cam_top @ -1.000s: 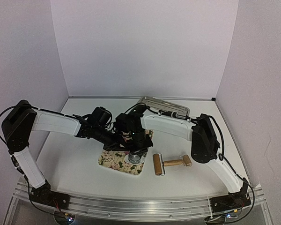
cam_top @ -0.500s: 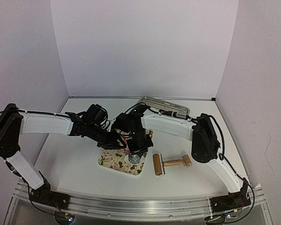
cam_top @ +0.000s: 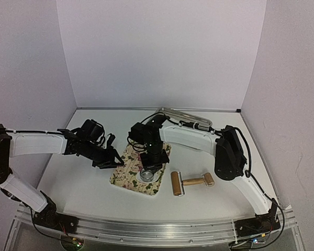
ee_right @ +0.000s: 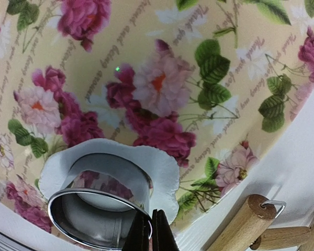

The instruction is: Roll out the dumpling wrappers from the dough

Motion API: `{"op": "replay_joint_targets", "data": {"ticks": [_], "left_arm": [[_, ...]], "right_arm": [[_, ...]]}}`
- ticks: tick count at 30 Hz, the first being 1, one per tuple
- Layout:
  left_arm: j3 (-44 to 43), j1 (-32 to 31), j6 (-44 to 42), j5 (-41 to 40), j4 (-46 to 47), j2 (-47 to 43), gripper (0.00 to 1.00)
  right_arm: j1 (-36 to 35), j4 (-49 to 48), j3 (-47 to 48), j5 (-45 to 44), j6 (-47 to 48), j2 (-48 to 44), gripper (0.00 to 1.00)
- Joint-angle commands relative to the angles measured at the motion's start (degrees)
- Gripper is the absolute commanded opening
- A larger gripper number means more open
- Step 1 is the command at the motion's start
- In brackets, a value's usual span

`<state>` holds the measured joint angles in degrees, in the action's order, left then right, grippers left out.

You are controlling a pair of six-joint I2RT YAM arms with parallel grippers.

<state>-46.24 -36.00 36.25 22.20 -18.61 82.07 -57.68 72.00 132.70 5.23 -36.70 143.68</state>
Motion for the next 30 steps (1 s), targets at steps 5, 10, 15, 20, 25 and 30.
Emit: {"op": "replay_joint_targets", "data": {"ticks": [5, 10, 15, 20, 25, 30], "left_arm": [[0.31, 0.47, 1.42, 2.81, 2.58, -1.41, 0.56], [-0.22, 0.49, 0.64, 6.21, 3.98, 1.28, 0.59], [-0.53, 0.49, 0.26, 7.70, 4.59, 3.74, 0.61], [-1.48, 0.45, 0.04, 7.51, 4.73, 4.69, 0.61], [-2.29, 0.49, -0.04, 7.76, 5.55, 6.37, 0.61], [-4.59, 0.51, -1.32, 7.15, 5.40, 8.24, 0.61]], "right_arm": [[-0.15, -3.42, -0.31, 2.01, -1.80, -5.96, 0.00], [-0.14, -3.38, -1.40, 0.55, -3.21, -8.48, 0.00], [-0.12, -3.39, -2.03, 0.13, -3.52, -9.23, 0.00], [0.30, -3.16, -2.36, 0.22, -4.22, -9.15, 0.00], [2.34, -3.13, -2.71, 0.02, -4.93, -9.79, 0.00], [4.38, -3.12, -3.29, -0.82, -4.66, -10.42, 0.00]]}}
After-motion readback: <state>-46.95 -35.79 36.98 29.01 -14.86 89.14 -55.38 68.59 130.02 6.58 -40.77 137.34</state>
